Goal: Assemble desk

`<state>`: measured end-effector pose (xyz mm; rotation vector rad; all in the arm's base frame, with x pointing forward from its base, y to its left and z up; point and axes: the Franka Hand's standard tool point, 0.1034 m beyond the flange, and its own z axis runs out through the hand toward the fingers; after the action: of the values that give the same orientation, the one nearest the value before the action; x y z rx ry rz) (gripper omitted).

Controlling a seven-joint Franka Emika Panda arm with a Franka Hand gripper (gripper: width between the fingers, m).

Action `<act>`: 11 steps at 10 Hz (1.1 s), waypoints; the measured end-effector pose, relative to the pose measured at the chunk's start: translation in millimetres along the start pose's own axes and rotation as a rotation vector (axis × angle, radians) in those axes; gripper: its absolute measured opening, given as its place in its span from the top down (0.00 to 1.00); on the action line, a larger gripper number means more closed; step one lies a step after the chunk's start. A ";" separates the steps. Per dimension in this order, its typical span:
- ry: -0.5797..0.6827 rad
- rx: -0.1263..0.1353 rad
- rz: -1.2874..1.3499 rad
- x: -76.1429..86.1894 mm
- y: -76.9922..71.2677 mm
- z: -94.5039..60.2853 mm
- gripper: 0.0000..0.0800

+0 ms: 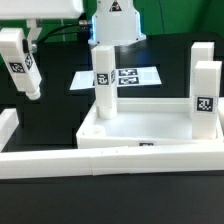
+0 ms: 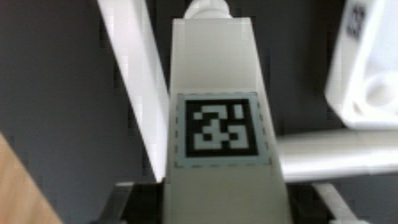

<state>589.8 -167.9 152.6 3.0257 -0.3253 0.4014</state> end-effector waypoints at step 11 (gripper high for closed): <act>0.415 0.032 0.054 14.4 -96.2 -26.8 0.64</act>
Offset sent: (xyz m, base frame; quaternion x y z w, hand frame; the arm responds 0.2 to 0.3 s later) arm -0.0137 0.0459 0.0429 0.0570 0.2684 0.1135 0.9549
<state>617.7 -74.3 178.1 2.8659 -0.3692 1.0229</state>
